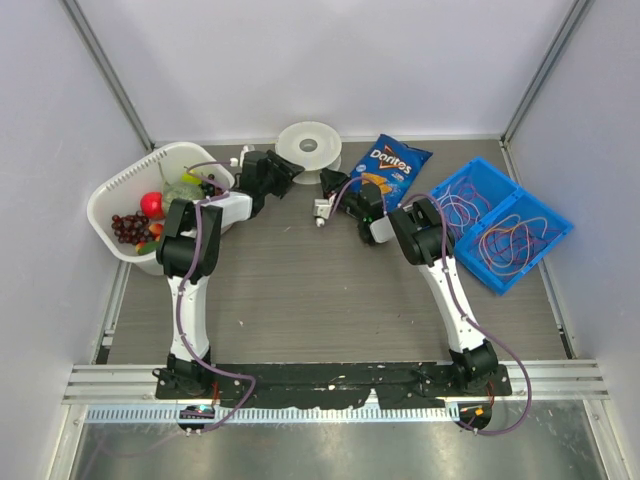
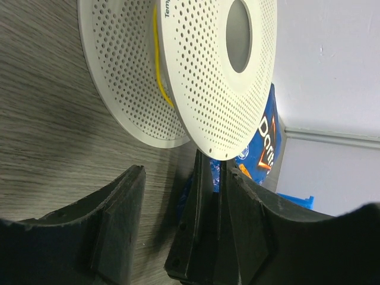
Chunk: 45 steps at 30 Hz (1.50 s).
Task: Wrap the cables
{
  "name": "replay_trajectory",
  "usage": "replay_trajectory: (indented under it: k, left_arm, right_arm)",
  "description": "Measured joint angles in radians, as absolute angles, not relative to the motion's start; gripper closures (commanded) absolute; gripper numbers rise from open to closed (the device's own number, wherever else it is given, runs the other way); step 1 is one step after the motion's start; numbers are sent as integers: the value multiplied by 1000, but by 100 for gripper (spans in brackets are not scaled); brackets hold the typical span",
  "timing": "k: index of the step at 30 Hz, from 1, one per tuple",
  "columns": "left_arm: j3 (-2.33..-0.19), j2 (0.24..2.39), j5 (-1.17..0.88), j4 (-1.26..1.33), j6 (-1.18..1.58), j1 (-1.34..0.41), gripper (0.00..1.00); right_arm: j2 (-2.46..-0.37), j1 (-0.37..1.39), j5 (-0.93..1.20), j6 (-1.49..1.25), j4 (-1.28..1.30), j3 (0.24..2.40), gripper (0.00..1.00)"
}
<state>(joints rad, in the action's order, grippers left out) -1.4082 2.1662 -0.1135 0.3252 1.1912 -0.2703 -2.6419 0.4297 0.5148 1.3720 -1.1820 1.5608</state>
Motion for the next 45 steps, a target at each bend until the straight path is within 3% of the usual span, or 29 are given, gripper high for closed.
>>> replay_trajectory:
  k: [12,31,36,40,45]
  left_arm:
    - [-1408,2153,-112,323,1176,-270,36]
    - [-1387,1942,-104,253,1050,-288,30]
    - [-1391,1880,-102,186,978,-293,20]
    - [-1413,1821,-110,111,897,-294,1]
    - [-1461,1728,-136,-4,773,-295,0]
  right_arm:
    - [-2598,430,565,1332,-1264,1460,54]
    - [-2387,439,570,1226,-1272,1341,40]
    - [-2296,439,530,1185,-1271,1336,37]
    - [-2168,436,494,1147,-1253,1285,34]
    - [-1933,429,399,1083,-1107,1257,23]
